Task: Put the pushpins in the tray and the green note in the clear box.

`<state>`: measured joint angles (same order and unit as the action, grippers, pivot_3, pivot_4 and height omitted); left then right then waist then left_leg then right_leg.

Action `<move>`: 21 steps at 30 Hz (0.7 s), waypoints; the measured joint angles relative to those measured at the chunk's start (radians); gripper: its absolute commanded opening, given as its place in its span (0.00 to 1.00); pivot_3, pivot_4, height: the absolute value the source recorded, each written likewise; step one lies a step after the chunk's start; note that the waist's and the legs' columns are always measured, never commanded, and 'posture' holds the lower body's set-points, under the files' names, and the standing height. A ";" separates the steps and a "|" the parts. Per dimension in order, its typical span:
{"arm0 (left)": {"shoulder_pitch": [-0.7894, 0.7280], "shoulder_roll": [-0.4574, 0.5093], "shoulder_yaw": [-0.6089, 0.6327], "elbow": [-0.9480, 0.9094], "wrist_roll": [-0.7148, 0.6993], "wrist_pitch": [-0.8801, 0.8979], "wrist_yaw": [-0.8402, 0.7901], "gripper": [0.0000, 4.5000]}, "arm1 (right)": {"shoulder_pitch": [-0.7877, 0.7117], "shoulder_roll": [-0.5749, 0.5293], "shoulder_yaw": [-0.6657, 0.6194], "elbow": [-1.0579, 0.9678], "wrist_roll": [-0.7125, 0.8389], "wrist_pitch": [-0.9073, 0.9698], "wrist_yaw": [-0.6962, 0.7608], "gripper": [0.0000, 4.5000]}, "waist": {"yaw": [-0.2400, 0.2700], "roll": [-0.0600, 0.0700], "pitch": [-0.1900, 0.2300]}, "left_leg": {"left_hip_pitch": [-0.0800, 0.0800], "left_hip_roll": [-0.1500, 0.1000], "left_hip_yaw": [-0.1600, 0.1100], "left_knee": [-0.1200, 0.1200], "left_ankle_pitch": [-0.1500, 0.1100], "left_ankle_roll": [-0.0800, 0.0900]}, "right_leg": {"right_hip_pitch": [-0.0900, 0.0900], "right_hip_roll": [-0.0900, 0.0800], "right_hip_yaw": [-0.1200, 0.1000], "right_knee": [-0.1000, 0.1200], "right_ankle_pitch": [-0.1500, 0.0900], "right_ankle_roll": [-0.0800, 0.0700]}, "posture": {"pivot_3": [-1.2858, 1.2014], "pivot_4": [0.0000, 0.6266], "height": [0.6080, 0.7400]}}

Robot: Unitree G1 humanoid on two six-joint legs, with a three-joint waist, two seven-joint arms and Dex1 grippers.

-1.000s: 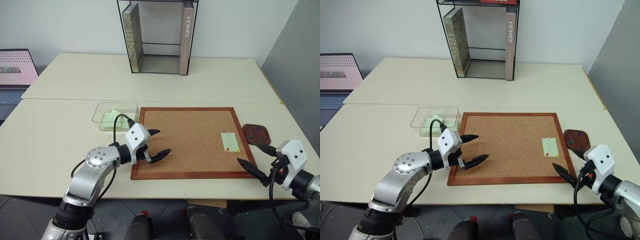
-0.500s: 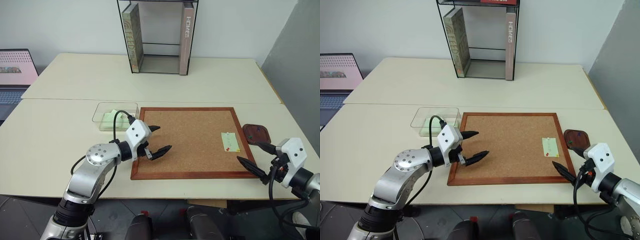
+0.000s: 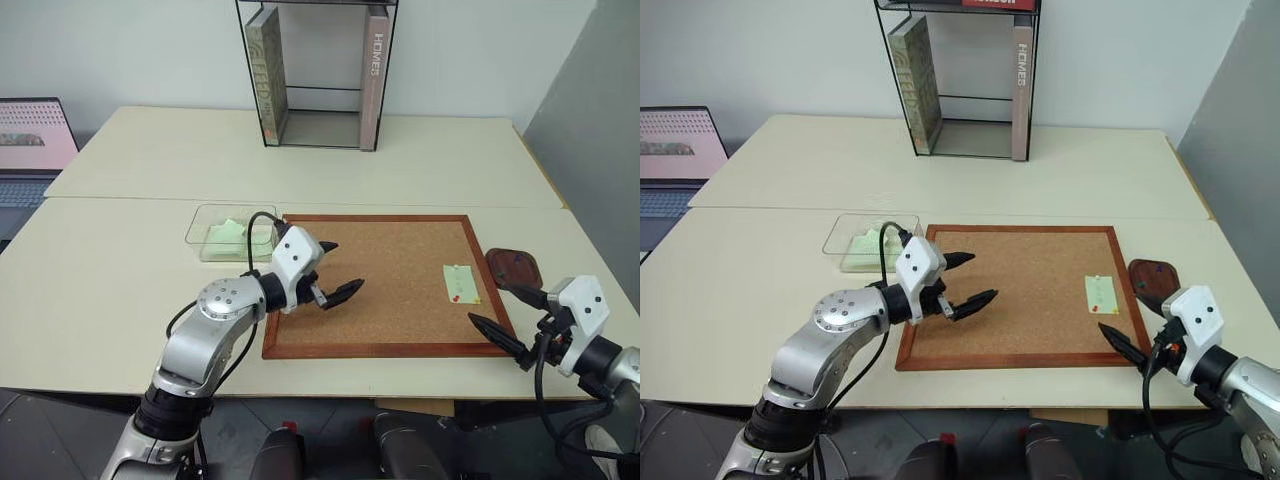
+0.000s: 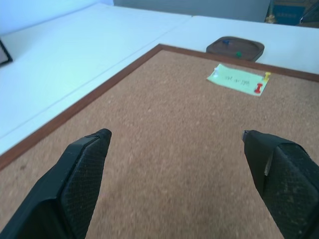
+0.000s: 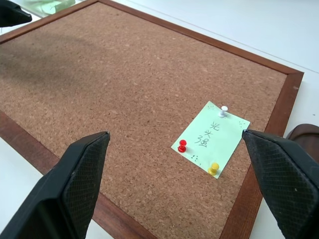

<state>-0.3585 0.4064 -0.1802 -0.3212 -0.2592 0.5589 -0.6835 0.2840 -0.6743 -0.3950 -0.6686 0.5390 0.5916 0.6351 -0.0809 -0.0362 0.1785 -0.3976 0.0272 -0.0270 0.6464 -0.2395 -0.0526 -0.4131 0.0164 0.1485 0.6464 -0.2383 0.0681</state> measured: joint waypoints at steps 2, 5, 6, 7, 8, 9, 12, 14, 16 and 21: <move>-0.023 -0.028 -0.039 0.027 0.005 -0.012 -0.006 0.92 | -0.001 0.016 0.016 -0.037 0.013 0.013 -0.021 1.00 | 0.000 0.000 0.000 | 0.000 0.000 0.000 0.000 0.000 0.000 | 0.000 0.000 0.000 0.000 0.000 0.000 | 0.52 0.24 1.00; -0.058 -0.053 -0.079 0.074 0.018 -0.056 -0.024 0.80 | 0.012 0.033 0.023 -0.083 0.027 0.032 -0.052 1.00 | 0.001 0.000 0.000 | 0.000 0.000 -0.001 -0.001 0.000 0.000 | 0.000 0.000 0.000 0.000 0.000 0.000 | 0.52 0.24 1.00; -0.068 -0.057 -0.087 0.089 0.023 -0.069 -0.029 0.76 | 0.017 0.037 0.023 -0.091 0.032 0.034 -0.057 1.00 | 0.001 0.000 0.000 | 0.000 0.000 -0.001 -0.001 0.000 0.000 | 0.000 0.000 0.000 0.000 0.000 0.000 | 0.52 0.24 1.00; -0.082 -0.061 -0.098 0.106 0.030 -0.087 -0.034 0.74 | 0.019 0.045 0.026 -0.104 0.035 0.038 -0.065 1.00 | 0.001 0.000 0.000 | -0.001 0.000 -0.001 0.000 0.000 0.000 | 0.000 0.000 0.000 0.000 0.000 0.000 | 0.52 0.24 1.00; -0.100 -0.067 -0.108 0.136 0.041 -0.111 -0.045 0.68 | 0.025 0.052 0.025 -0.115 0.035 0.044 -0.076 1.00 | 0.002 0.000 0.000 | 0.000 -0.001 -0.001 0.000 0.000 0.000 | 0.000 0.000 0.000 0.000 0.000 0.000 | 0.52 0.24 1.00; -0.114 -0.075 -0.115 0.161 0.048 -0.125 -0.049 0.64 | 0.027 0.056 0.026 -0.121 0.037 0.048 -0.081 1.00 | 0.003 0.000 0.000 | 0.000 -0.001 -0.001 0.000 0.000 0.000 | 0.000 0.000 0.000 0.000 0.000 0.000 | 0.52 0.24 1.00; -0.138 -0.102 -0.142 0.250 0.072 -0.175 -0.062 0.51 | 0.034 0.064 0.028 -0.136 0.042 0.054 -0.103 1.00 | 0.001 0.000 0.000 | 0.000 -0.001 -0.001 0.000 0.000 0.000 | 0.001 0.000 0.000 0.000 0.000 0.000 | 0.52 0.24 1.00; -0.146 -0.117 -0.156 0.293 0.082 -0.182 -0.071 0.42 | 0.026 0.064 0.042 -0.136 0.034 0.054 -0.116 1.00 | 0.000 0.000 0.000 | 0.000 0.000 -0.001 0.000 0.000 0.000 | 0.000 0.000 0.000 0.000 0.000 0.000 | 0.52 0.24 1.00; -0.152 -0.127 -0.161 0.320 0.084 -0.182 -0.073 0.33 | 0.008 0.064 0.058 -0.134 0.032 0.055 -0.123 1.00 | -0.001 0.000 0.000 | 0.000 -0.001 -0.001 0.000 0.000 0.000 | 0.000 0.000 0.000 0.000 0.000 0.000 | 0.52 0.24 1.00; -0.181 -0.157 -0.166 0.400 0.105 -0.226 -0.086 0.13 | -0.078 0.085 0.112 -0.109 0.032 0.079 -0.172 1.00 | -0.001 0.000 0.000 | 0.000 -0.001 -0.001 0.000 0.000 0.000 | 0.000 0.000 0.000 0.000 0.000 0.000 | 0.52 0.24 1.00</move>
<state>-0.5396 0.2498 -0.3462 0.0783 -0.1543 0.3326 -0.7695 0.2060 -0.5896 -0.2825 -0.7778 0.5707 0.6706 0.4635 -0.0814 -0.0362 0.1784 -0.3978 0.0266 -0.0280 0.6460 -0.2395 -0.0526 -0.4126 0.0165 0.1486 0.6460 -0.2382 0.0683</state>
